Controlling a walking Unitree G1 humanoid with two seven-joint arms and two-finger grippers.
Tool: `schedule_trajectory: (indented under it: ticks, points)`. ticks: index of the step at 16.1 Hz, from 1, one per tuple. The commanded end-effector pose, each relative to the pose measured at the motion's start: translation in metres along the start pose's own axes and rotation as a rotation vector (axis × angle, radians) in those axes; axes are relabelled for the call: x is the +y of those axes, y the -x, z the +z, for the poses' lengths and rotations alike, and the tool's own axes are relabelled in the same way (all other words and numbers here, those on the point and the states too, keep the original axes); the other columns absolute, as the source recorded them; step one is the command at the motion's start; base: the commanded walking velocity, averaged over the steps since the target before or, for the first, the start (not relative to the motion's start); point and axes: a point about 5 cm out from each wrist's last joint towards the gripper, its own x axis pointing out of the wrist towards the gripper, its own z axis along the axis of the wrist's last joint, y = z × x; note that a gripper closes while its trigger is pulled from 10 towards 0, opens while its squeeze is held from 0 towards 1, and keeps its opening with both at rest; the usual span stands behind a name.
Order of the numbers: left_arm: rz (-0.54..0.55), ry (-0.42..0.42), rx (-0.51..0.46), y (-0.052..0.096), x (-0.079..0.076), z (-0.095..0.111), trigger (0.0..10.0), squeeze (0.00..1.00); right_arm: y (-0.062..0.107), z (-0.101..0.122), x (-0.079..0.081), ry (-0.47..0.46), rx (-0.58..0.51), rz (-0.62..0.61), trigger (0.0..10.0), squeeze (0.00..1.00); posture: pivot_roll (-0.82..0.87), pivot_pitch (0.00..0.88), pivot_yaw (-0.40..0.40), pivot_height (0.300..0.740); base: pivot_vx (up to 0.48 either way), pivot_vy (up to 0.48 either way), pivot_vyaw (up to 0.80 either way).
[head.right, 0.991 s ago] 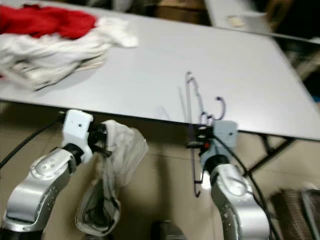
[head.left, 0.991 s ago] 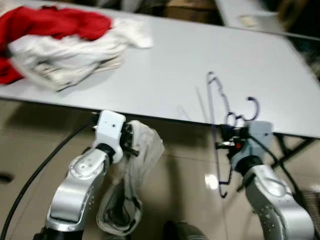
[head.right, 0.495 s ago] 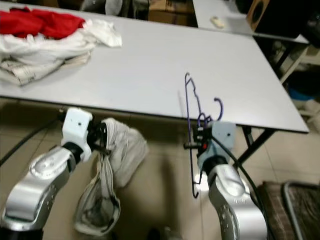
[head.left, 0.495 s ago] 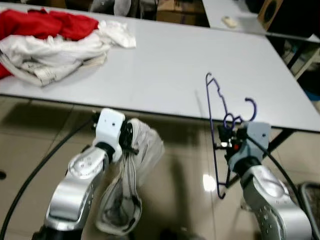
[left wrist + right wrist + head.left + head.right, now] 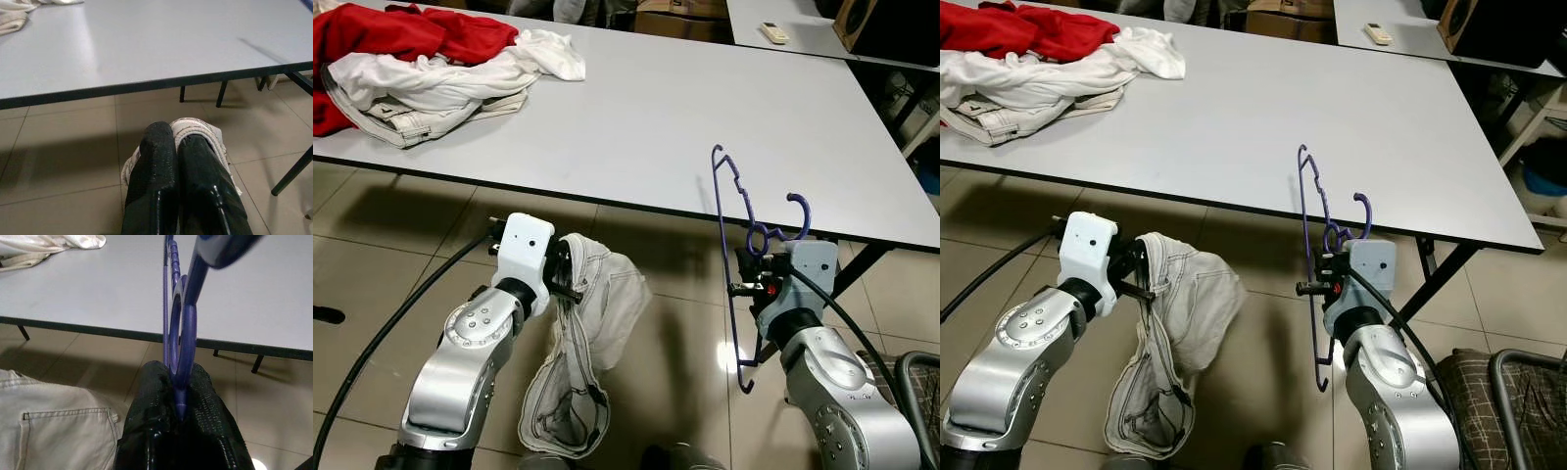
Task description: Hang hanger
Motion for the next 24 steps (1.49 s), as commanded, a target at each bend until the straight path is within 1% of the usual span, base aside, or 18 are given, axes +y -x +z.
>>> schedule_trajectory:
  ticks: [1, 2, 3, 7, 10, 14, 18, 20, 21, 23, 24]
  points:
    - [-0.003, -0.028, -0.073, 0.000, 0.000, 0.014, 10.0, 0.00, 0.001, 0.003, -0.001, 0.019, -0.013, -0.009, 10.0, 0.00, 0.04, 0.110, -0.053, 0.740, 0.000, 0.000, 0.00]
    - [-0.006, -0.029, -0.082, -0.001, -0.001, 0.015, 10.0, 0.00, 0.001, 0.003, -0.001, 0.029, -0.014, -0.006, 10.0, 0.00, 0.04, 0.108, -0.050, 0.740, 0.000, 0.000, 0.00]
    - [-0.008, -0.025, -0.093, -0.001, -0.001, 0.016, 10.0, 0.00, 0.001, 0.003, -0.001, 0.024, -0.013, -0.006, 10.0, 0.00, 0.04, 0.106, -0.049, 0.740, 0.000, 0.000, -0.80]
    - [-0.014, -0.015, -0.112, -0.002, -0.001, 0.019, 10.0, 0.00, 0.001, 0.005, -0.003, 0.022, -0.024, -0.015, 10.0, 0.00, 0.04, 0.097, -0.045, 0.740, 0.298, 0.000, -0.80]
    - [-0.019, -0.013, -0.131, -0.005, -0.001, 0.021, 10.0, 0.00, 0.002, 0.005, -0.007, 0.029, -0.025, -0.019, 10.0, 0.00, 0.03, 0.077, -0.043, 0.740, 0.315, 0.000, -0.80]
    - [-0.031, -0.020, -0.152, -0.010, -0.003, 0.026, 10.0, 0.00, -0.001, 0.006, -0.008, 0.025, -0.039, -0.030, 10.0, 0.00, 0.03, 0.062, -0.038, 0.740, 0.329, 0.000, -0.80]
    - [-0.004, 0.001, -0.190, -0.015, 0.002, 0.033, 10.0, 0.00, -0.003, 0.011, -0.006, 0.048, -0.062, -0.009, 10.0, 0.00, 0.01, 0.052, -0.029, 0.740, 0.335, 0.000, 0.00]
    - [0.009, -0.007, -0.205, -0.018, 0.005, 0.038, 10.0, 0.00, -0.005, 0.016, -0.004, 0.039, -0.088, 0.023, 10.0, 0.00, 0.02, 0.053, -0.031, 0.740, 0.349, 0.000, 0.00]
    - [0.016, -0.005, -0.224, -0.020, 0.006, 0.044, 10.0, 0.00, -0.005, 0.018, -0.002, 0.034, -0.091, 0.045, 10.0, 0.00, 0.02, 0.053, -0.036, 0.740, 0.352, 0.000, 0.00]
    - [0.028, -0.004, -0.263, -0.022, 0.010, 0.056, 10.0, 0.00, -0.005, 0.018, 0.002, 0.109, -0.067, 0.100, 10.0, 0.00, 0.02, 0.053, -0.045, 0.740, 0.349, 0.000, 0.00]
    - [0.027, -0.004, -0.271, -0.022, 0.011, 0.058, 10.0, 0.00, -0.005, 0.018, 0.003, 0.120, -0.064, 0.115, 10.0, 0.00, 0.02, 0.052, -0.047, 0.740, 0.349, 0.000, 0.52]
